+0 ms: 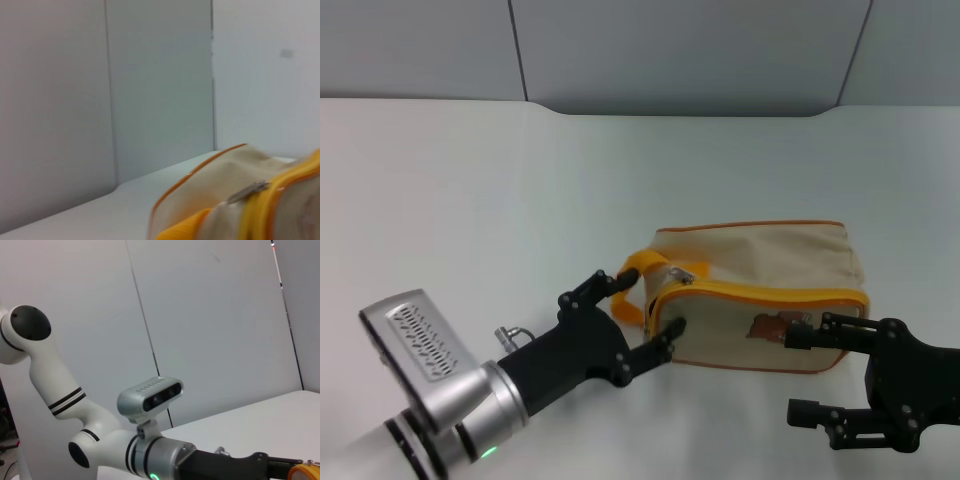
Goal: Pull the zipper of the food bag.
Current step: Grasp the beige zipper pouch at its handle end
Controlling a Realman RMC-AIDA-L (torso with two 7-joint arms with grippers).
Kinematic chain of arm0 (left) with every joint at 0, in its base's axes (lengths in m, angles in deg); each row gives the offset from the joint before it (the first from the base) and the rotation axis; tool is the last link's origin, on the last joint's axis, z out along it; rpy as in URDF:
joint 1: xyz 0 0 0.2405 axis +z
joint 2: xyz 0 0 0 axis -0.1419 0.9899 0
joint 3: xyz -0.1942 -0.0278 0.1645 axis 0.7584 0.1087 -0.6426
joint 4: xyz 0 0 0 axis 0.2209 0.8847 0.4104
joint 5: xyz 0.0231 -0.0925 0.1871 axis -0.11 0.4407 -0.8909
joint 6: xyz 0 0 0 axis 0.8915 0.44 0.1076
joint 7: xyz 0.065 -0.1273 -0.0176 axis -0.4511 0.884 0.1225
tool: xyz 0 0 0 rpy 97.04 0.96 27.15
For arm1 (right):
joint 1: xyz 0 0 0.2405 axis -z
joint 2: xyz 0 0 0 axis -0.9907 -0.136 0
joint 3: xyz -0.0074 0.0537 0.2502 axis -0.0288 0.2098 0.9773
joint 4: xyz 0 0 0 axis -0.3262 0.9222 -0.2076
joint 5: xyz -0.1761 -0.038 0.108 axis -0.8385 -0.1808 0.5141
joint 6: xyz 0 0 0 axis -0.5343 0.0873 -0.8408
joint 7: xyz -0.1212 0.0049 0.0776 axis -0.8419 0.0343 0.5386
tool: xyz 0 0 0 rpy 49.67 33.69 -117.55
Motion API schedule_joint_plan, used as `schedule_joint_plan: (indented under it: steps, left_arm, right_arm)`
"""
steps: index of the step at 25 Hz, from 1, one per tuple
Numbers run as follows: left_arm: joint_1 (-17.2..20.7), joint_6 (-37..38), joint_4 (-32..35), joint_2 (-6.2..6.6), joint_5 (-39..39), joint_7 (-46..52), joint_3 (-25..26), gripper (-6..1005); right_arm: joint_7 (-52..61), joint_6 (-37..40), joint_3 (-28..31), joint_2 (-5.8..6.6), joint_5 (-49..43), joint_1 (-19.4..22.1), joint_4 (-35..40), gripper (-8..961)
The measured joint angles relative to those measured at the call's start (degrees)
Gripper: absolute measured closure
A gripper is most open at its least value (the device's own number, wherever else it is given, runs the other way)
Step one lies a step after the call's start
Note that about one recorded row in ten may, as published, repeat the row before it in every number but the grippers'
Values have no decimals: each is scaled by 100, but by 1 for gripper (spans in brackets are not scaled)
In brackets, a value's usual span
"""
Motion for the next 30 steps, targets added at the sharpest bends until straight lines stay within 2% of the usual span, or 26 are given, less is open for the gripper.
schedule_joint_plan:
  steps: [4,8,9,14,19,23,30]
  left_arm:
    - [-102,-574,-309,0,-104,-176,606,229]
    - [-123,-669,-328,0,-408,-139,818,237]
    - [-104,-683,-334,0,-742,-188,1008,275]
    - [-75,-690,-346,-1,-1262,-199,1380,465]
    - [-52,-692,-360,-1,-1395,-125,1490,665]
    - [-25,-657,-362,-1,-1410,-125,1530,747]
    - [152,-105,-326,0,-1546,-117,1559,865]
  right_arm:
    - [-42,0,0,-10,0,1,22,182]
    - [-52,-6,0,-16,0,1,23,185]
    - [-53,-29,0,-17,0,-6,23,186]
    - [-53,-57,0,-25,0,-22,25,189]
    - [-54,-65,4,-38,0,-23,33,192]
    - [-54,-69,48,-41,0,-12,33,195]
    - [-53,-69,199,-41,9,12,32,200]
